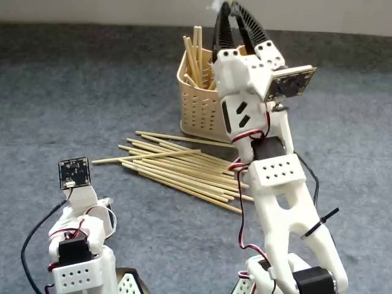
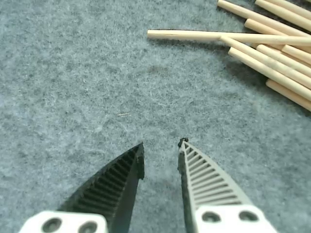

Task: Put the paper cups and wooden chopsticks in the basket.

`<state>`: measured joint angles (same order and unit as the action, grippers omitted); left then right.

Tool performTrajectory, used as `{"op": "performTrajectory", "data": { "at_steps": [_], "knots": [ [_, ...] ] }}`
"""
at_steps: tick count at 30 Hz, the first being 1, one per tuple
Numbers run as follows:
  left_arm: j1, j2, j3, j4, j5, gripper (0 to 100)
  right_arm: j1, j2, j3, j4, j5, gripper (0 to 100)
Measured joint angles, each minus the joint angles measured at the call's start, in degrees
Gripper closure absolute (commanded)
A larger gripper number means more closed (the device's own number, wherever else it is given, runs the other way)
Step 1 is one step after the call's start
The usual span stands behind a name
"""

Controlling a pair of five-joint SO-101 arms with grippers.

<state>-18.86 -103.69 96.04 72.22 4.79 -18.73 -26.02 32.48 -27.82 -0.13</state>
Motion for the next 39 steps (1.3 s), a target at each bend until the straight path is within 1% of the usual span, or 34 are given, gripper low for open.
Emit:
{"op": "performTrajectory", "data": {
  "at_steps": [4,7,11,16,17,20,22,27,32,39],
  "knots": [
    [0.0,0.0,0.0,0.0,0.0,87,0.0,1.6,-1.3,-0.1,0.0,99.2],
    [0.0,0.0,0.0,0.0,0.0,87,0.0,6.7,-2.5,-0.7,0.0,99.2],
    [0.0,0.0,0.0,0.0,0.0,87,0.3,12.6,-3.4,-6.4,0.0,99.3],
    [0.0,0.0,0.0,0.0,0.0,87,0.4,12.7,-1.3,-10.5,0.0,98.7],
    [0.0,0.0,0.0,0.0,0.0,87,0.4,12.7,0.0,-10.5,0.0,96.8],
    [0.0,0.0,0.0,0.0,0.0,87,0.4,10.7,4.7,-10.5,0.0,87.2],
    [0.0,0.0,0.0,0.0,0.0,87,0.4,8.3,7.7,-10.5,0.0,86.1],
    [0.0,0.0,0.0,0.0,0.0,87,0.4,0.5,12.5,-4.9,0.0,86.5],
    [0.0,0.0,0.0,0.0,0.0,87,0.3,-9.9,15.3,-1.9,0.0,86.5],
    [0.0,0.0,0.0,0.0,0.0,87,-2.4,-25.8,23.5,13.5,0.0,86.5]
  ]
}}
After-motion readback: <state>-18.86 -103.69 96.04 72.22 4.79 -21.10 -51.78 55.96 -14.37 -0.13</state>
